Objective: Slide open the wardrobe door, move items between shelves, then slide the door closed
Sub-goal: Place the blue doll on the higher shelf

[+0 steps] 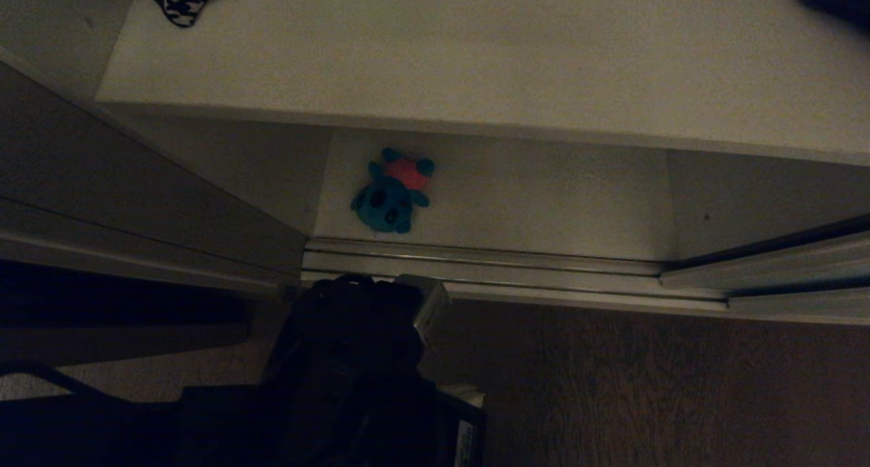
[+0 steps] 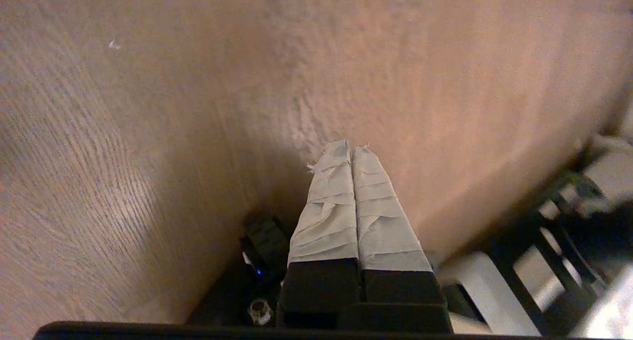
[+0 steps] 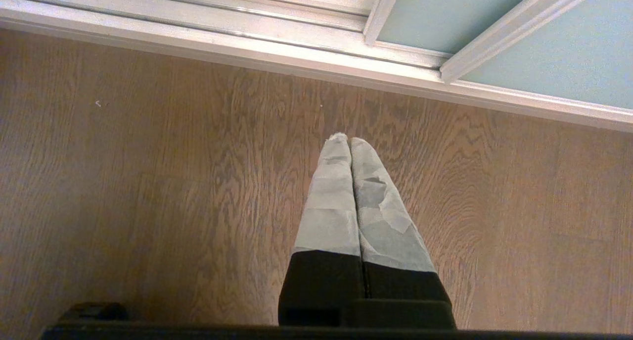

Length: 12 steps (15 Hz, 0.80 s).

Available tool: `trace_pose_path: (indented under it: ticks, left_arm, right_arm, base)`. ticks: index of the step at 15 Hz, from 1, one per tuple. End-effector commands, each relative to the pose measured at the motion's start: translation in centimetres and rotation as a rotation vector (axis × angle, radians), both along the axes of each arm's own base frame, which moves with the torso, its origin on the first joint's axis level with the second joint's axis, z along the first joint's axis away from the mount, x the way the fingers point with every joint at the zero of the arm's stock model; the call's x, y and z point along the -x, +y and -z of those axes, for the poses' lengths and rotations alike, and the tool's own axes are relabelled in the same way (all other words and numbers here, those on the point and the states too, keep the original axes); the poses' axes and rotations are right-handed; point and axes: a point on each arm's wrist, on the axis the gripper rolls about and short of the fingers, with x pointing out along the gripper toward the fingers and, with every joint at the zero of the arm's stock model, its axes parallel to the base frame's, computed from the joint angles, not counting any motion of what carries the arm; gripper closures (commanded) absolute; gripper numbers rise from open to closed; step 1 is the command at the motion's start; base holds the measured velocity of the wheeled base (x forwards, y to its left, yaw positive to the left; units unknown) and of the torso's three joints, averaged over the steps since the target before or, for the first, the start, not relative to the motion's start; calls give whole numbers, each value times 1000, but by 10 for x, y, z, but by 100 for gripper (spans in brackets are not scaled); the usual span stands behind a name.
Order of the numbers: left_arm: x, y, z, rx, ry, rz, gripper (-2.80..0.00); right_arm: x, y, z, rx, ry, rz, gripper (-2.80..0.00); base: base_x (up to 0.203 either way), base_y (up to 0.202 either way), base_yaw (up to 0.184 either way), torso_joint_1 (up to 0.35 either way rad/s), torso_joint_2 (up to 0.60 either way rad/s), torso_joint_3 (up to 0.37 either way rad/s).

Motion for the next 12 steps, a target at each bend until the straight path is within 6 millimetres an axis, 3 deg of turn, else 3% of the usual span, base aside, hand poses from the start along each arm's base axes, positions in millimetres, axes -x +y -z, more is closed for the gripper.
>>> trace_pose_path:
  ticks: [1,4,10,12]
  left_arm:
    - [-23,-8,23,-16,42,-60,0]
    - [-38,-4,22,32,74,-71,0]
    - [-109,-4,54,-24,128,-223,0]
    - [-119,-7,55,-23,126,-225,0]
  right_arm:
    - [0,0,0,1,-2,0,0]
    - [0,0,0,1,-2,0,0]
    - [0,0,0,1,0,0,0]
    - [0,0,0,1,-1,0,0]
  base:
    - [0,0,0,0,0,0]
    - [0,0,0,0,0,0]
    - [0,0,0,0,0,0]
    - [0,0,0,0,0,0]
